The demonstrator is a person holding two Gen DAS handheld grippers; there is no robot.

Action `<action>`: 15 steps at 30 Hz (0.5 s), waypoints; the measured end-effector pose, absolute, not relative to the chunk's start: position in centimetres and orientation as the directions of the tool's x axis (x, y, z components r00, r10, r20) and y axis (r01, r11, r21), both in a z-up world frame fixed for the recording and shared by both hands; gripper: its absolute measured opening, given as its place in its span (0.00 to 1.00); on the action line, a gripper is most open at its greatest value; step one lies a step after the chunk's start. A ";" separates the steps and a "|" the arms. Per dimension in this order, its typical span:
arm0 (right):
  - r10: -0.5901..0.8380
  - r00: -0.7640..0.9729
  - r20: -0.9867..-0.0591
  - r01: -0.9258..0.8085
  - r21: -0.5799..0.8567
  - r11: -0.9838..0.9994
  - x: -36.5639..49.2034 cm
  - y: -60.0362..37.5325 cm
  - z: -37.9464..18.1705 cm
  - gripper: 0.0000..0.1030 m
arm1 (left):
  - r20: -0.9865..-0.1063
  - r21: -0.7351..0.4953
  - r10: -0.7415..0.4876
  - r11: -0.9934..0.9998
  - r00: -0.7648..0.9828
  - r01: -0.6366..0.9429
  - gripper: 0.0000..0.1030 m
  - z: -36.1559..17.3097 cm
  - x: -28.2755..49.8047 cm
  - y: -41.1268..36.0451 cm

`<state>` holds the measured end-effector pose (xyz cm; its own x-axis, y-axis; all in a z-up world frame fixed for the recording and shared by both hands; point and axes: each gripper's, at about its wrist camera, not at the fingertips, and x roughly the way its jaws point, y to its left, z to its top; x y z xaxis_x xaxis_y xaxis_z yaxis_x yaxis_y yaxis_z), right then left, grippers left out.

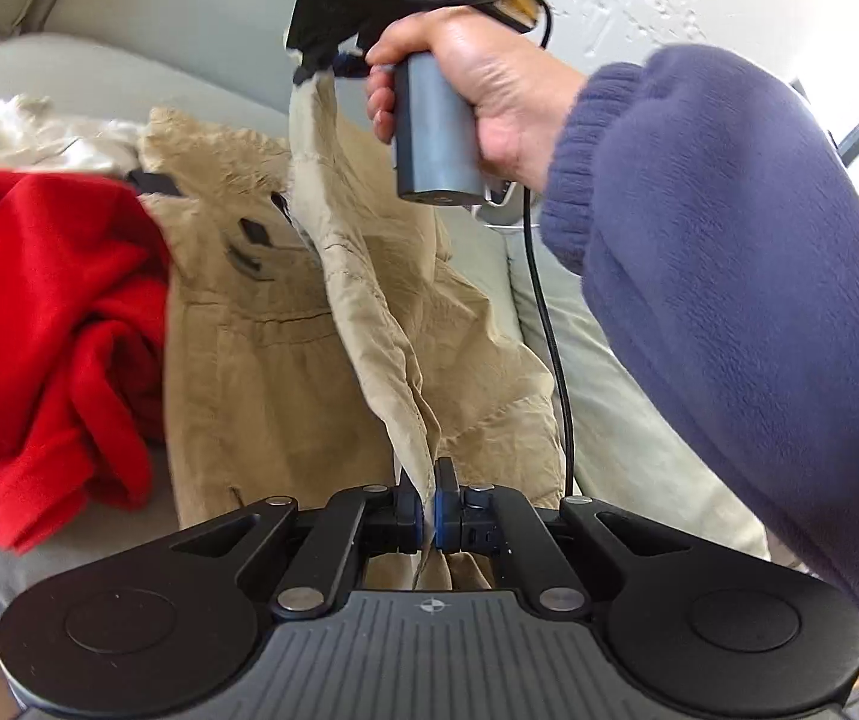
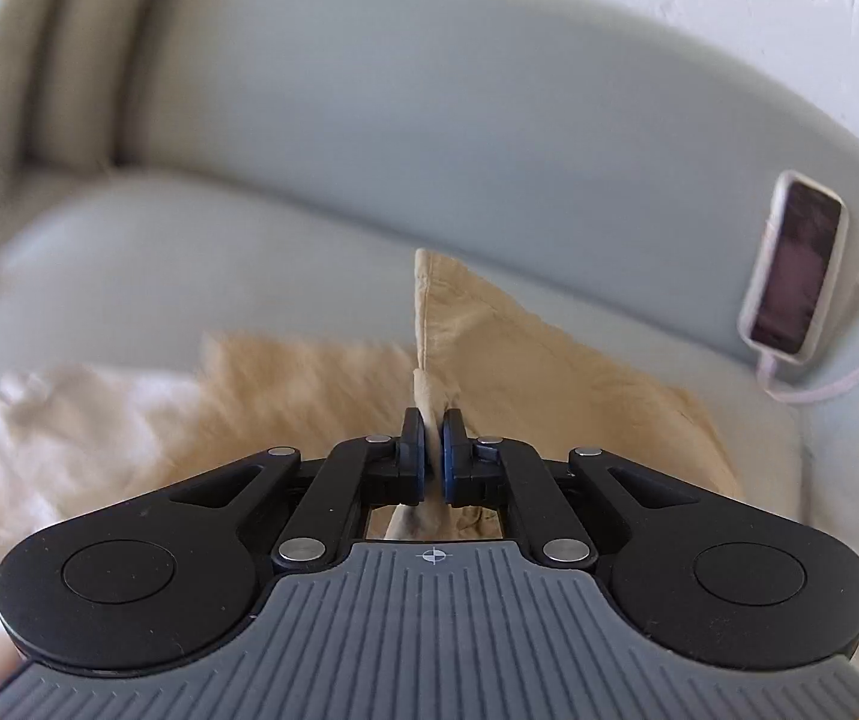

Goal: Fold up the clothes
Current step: 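Pinch the trouser waistband with both grippers and lift it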

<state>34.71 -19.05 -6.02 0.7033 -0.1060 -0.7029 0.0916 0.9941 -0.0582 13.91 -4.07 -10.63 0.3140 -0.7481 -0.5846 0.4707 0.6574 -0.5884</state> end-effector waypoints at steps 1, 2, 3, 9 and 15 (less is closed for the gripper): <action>-0.089 0.696 -0.713 0.062 -0.063 0.996 34.9 -18.1 -6.3 0.05 | -0.595 -0.604 -0.742 0.667 0.308 0.437 0.01 -11.0 14.3 -3.7; -0.078 0.681 -0.728 0.034 -0.075 0.997 35.2 -17.0 -6.7 0.05 | -0.610 -0.609 -0.731 0.679 0.306 0.410 0.01 -11.4 14.6 -3.3; -0.067 0.666 -0.743 0.005 -0.086 0.996 35.5 -15.9 -7.2 0.05 | -0.625 -0.610 -0.720 0.691 0.301 0.389 0.01 -11.8 14.9 -3.0; -0.064 0.565 -0.823 -0.017 -0.089 0.996 37.5 -12.9 -12.2 0.05 | -0.615 -0.653 -0.732 0.682 0.294 0.329 0.01 -12.2 15.1 -0.9; -0.028 0.564 -0.825 0.027 -0.016 1.000 38.1 -12.6 -11.7 0.05 | -0.584 -0.667 -0.740 0.672 0.333 0.323 0.01 -10.5 14.6 2.0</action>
<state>38.11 -12.56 -11.70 0.5641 -0.0284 -0.8252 0.0268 0.9995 -0.0160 14.56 1.99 -10.48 0.3334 -0.7401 -0.5841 0.3233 0.6717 -0.6666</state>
